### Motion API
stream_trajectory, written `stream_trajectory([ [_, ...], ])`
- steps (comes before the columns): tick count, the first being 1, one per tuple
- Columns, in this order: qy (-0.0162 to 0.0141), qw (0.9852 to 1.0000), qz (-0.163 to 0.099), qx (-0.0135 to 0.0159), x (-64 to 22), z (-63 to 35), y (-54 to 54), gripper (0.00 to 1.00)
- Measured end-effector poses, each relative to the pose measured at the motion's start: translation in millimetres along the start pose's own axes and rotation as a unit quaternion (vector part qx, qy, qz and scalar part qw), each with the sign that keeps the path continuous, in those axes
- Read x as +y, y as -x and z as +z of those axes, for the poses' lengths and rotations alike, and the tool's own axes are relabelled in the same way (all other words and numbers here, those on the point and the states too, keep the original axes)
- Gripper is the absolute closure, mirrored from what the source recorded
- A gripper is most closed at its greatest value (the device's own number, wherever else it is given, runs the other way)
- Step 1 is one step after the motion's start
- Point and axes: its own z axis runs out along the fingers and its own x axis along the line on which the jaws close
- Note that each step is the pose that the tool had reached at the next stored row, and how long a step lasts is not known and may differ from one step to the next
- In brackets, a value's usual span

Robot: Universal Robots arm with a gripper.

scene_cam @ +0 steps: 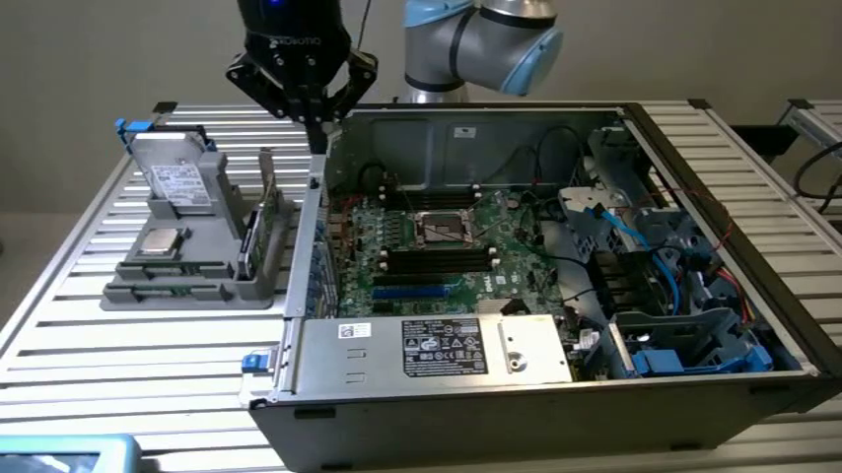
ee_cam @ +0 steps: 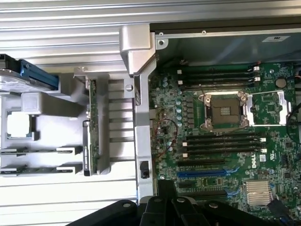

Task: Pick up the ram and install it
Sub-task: 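Reach for the ram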

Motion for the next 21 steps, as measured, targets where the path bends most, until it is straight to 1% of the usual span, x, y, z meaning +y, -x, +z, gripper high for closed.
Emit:
stream_trajectory([
  [4, 0.0000, 1.0000, 0.000, 0.0001, -1.8, 0.6, -18.0, 0.89],
  [7, -0.0001, 1.0000, 0.000, 0.0010, -3.8, 2.4, -31.6, 0.89],
  [9, -0.0004, 1.0000, 0.000, 0.0016, -5.4, 3.6, -38.5, 0.89],
  [12, -0.0009, 1.0000, 0.000, 0.0033, -8.2, 5.6, -45.4, 0.89],
  [17, -0.0016, 1.0000, 0.000, 0.0081, -14.0, 10.5, -53.9, 0.89],
  [21, -0.0023, 0.9999, 0.000, 0.0101, -18.0, 14.3, -63.5, 0.89],
])
